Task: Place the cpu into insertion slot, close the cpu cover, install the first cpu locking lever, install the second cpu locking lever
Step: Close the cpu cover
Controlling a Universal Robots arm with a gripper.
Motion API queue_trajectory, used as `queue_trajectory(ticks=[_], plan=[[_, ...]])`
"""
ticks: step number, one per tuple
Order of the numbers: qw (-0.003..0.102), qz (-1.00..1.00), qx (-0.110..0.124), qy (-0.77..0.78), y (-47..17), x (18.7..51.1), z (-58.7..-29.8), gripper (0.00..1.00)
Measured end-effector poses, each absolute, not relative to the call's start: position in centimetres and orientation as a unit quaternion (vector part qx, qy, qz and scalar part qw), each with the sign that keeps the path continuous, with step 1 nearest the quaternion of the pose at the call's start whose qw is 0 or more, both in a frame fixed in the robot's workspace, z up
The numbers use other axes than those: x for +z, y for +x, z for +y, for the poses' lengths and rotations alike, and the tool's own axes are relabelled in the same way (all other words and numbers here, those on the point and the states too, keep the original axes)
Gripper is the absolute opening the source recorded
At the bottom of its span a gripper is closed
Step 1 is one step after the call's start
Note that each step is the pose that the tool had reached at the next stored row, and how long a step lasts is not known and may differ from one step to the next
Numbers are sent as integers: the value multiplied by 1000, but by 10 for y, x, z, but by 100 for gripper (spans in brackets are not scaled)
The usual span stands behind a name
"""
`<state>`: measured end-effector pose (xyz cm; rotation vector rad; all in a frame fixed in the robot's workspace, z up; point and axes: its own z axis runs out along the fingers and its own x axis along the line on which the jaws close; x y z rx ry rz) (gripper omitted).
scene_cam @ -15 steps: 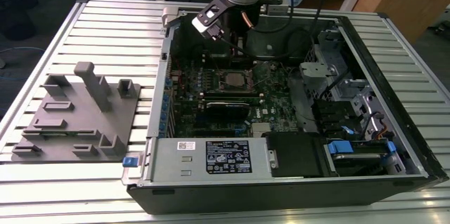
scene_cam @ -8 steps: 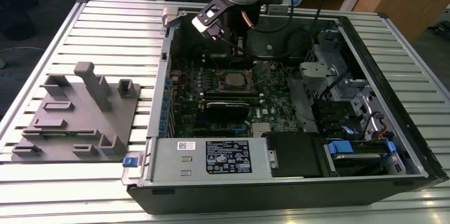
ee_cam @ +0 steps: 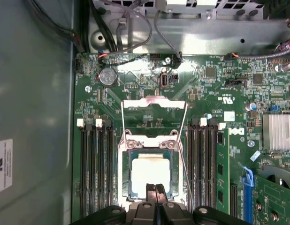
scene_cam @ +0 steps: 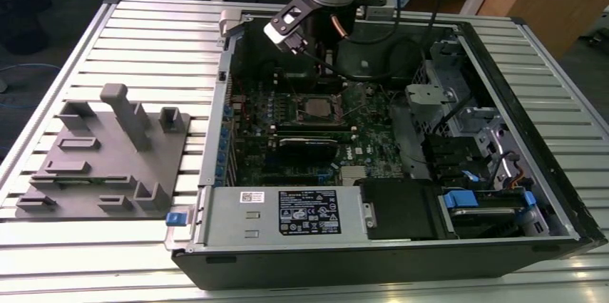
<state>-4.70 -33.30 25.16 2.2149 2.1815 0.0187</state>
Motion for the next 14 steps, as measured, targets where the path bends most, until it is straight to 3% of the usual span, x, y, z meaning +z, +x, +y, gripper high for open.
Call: queue_trajectory(ticks=[14], plan=[[16,702,6,712,-40,255,-333,10]])
